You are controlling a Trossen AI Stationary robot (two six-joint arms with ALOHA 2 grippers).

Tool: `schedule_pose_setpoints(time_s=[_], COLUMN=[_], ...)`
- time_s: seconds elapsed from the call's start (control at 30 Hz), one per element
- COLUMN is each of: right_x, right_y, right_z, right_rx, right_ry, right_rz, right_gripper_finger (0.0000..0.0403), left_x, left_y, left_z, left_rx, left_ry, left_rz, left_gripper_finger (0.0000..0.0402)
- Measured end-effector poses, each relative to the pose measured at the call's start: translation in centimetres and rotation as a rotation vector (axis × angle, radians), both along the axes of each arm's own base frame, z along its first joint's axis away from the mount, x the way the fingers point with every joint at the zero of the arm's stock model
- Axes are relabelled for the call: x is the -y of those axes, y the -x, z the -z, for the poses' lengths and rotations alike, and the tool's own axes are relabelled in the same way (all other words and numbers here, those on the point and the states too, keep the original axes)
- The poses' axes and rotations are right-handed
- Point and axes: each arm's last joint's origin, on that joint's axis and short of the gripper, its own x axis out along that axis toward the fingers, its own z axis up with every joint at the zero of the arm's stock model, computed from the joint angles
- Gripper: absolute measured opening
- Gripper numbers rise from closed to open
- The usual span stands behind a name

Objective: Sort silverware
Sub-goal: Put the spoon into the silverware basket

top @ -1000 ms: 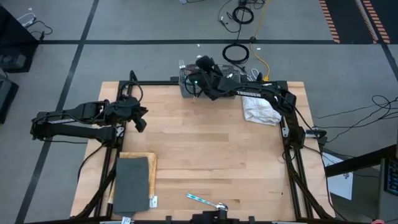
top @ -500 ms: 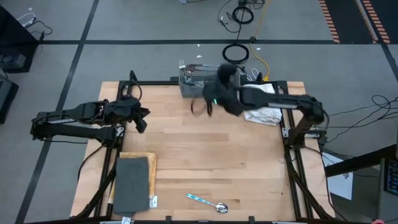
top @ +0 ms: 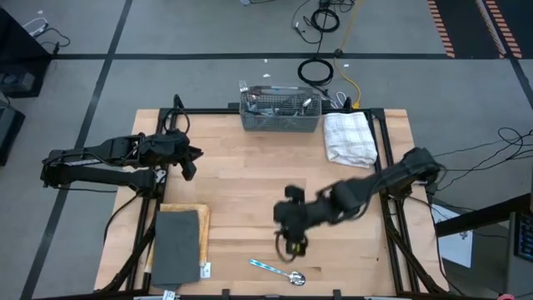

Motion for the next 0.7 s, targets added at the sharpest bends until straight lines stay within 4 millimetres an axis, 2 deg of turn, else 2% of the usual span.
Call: schedule_pose_setpoints(time_s=[0.07, 0.2, 0.3, 0.47, 0.7], right_x=[-1.9, -5.8, -7.8, -9.8, -12.1], right_y=[-0.5, -1.3, -1.4, -1.9, -1.5], right_z=[1.8, 6.7, 9.8, 14.4, 18.0], right_rx=[-0.040, -0.162, -0.259, -0.391, -0.487], right_ry=[0.008, 0.063, 0.060, 0.024, -0.028], right_rz=[-0.017, -0.091, -0.128, -0.102, -0.070], right_gripper_finger=[0.0166, 0.0166, 0.0170, 0.0180, 0.0182], left_x=[0.0, 0.0, 0.1, 0.2, 0.2], left_y=[0.0, -0.1, -0.1, -0.1, -0.1], left_z=[0.0, -0.1, 0.0, 0.0, 0.0], left_rx=[0.006, 0.011, 0.013, 0.021, 0.020], left_ry=[0.002, 0.012, 0.026, 0.057, 0.070], left_rz=[0.002, 0.011, 0.024, 0.027, 0.041], left_gripper_finger=[0.0063, 0.0063, 0.0063, 0.0063, 0.0063])
